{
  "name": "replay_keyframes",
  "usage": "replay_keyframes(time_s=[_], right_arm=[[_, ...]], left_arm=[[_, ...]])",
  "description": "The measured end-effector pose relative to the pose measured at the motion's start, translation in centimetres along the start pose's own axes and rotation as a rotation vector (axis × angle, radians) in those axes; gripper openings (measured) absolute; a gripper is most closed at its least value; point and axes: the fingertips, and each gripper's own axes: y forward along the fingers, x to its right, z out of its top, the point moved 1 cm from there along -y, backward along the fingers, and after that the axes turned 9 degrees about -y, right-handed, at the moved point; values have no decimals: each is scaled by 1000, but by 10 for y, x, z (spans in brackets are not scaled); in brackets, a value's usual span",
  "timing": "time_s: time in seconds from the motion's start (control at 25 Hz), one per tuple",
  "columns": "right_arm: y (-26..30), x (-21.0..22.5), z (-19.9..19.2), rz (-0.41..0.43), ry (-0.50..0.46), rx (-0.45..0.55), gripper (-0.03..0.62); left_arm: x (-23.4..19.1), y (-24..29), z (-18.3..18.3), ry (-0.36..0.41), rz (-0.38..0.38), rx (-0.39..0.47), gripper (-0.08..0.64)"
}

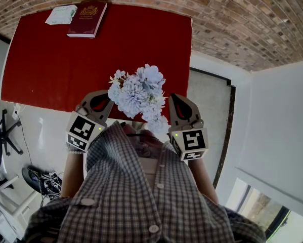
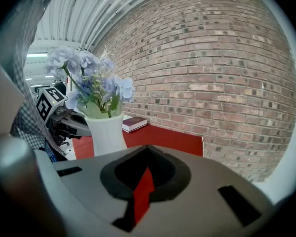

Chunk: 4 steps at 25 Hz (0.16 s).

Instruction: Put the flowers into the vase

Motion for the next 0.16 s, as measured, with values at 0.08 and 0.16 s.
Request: replay_keyframes(time_s=[0.08,0.16], right_arm=[[0,-1,2,2,-3,4,6],[0,-1,2,3,-6,3,6]], left_arm=[[0,0,0,1,-1,-1,8],[0,0,0,2,-1,-1,8]])
